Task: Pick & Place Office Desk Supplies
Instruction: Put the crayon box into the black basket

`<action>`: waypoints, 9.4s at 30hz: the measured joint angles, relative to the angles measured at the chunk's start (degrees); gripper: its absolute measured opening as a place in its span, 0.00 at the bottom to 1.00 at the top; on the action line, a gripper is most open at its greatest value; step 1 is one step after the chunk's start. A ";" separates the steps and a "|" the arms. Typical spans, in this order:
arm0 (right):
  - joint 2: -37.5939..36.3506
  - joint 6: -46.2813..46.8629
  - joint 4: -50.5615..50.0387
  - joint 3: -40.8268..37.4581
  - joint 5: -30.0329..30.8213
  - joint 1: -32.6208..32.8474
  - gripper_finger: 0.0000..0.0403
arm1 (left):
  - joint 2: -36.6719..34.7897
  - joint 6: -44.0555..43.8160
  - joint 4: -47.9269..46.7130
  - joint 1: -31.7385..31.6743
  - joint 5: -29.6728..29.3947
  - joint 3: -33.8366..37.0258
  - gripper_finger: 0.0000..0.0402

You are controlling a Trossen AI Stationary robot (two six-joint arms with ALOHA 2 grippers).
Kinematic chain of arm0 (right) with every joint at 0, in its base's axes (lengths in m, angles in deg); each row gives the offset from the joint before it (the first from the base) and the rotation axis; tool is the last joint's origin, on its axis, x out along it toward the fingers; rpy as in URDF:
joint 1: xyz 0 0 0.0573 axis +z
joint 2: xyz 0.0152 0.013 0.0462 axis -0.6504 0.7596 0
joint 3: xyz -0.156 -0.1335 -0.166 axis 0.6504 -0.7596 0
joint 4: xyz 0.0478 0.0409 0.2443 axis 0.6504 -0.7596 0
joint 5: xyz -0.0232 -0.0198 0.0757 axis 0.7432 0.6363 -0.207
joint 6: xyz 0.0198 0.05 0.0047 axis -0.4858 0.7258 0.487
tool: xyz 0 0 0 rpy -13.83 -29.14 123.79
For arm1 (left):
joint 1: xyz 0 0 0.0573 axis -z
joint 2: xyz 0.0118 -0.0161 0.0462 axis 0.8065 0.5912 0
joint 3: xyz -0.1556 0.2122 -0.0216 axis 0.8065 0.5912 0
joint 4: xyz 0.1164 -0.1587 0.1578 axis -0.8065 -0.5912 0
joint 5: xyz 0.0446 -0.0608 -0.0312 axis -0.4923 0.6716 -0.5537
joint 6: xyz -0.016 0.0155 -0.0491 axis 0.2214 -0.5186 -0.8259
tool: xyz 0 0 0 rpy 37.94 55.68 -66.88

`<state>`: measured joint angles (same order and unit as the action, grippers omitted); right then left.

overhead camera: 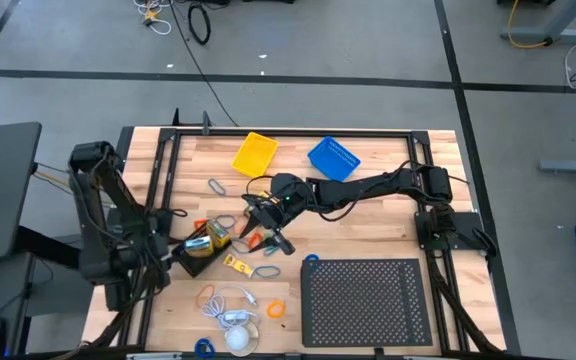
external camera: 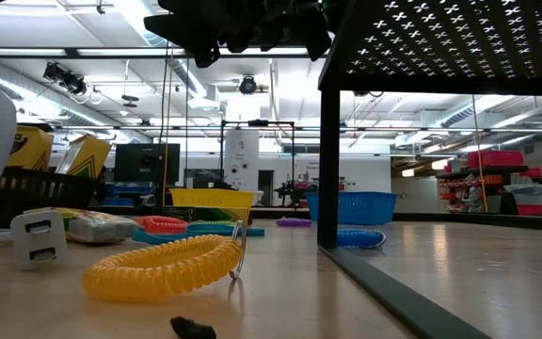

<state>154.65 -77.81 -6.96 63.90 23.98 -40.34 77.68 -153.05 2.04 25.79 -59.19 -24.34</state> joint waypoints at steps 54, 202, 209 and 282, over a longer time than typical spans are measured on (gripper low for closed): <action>-0.02 -1.46 -0.20 0.00 1.55 0.00 0.43 | 3.22 13.85 19.41 -16.98 21.65 7.11 0.00; 21.20 -28.42 -62.62 32.00 30.09 -6.69 0.00 | -2.14 18.53 -1.52 -22.23 -36.04 -6.86 0.66; 21.14 -29.55 -66.92 33.05 39.19 -5.81 0.00 | -2.14 18.53 -1.57 -22.25 -36.02 -6.86 0.66; 26.15 -26.80 -53.09 32.87 52.29 3.17 0.41 | -2.16 18.50 -1.52 -22.27 -35.19 -6.88 0.66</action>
<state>180.80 -104.61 -60.05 96.78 76.28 -37.16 75.52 -134.55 0.52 3.52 -94.38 -31.22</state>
